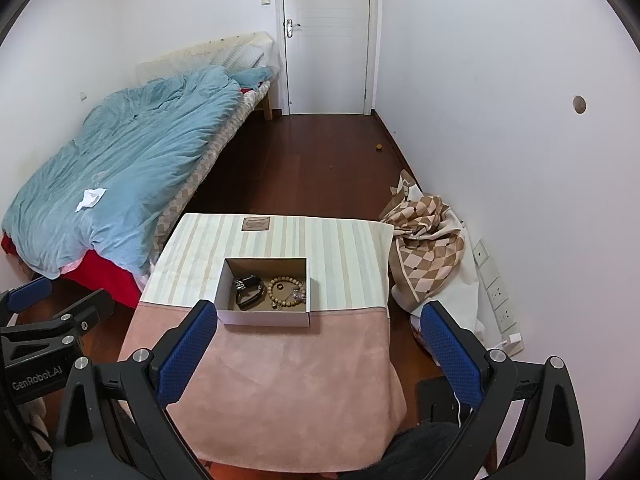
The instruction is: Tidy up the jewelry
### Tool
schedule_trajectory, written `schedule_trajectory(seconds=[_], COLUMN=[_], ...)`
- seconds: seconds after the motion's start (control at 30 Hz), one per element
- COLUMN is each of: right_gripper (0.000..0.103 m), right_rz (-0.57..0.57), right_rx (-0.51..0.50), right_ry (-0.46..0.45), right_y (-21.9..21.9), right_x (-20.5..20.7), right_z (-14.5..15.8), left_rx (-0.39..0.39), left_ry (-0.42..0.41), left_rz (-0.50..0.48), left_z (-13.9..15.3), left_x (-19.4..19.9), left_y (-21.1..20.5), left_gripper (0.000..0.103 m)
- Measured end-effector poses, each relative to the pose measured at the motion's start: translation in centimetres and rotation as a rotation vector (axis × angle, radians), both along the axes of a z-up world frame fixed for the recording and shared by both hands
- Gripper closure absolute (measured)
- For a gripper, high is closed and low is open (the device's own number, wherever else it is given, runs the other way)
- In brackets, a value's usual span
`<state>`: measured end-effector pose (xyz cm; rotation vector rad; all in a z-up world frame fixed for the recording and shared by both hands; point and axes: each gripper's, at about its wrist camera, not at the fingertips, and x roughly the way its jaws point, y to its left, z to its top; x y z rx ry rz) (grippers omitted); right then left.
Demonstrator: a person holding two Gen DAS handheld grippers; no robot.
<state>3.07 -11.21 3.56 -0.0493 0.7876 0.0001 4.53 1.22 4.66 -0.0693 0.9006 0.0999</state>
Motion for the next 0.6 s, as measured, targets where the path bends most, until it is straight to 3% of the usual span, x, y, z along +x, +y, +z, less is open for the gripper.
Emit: schedule_trajectory(seconds=[0.6], right_gripper=[0.000], right_rz=[0.010], right_rx=[-0.026], right_ry=[0.062], right_y=[0.6], right_x=[6.8], right_z=[-0.7], left_rx=[0.016], left_ry=[0.070], left_rz=[0.018], left_z=[-1.0], left_x=[4.9], left_y=[0.3], left_gripper=[0.000])
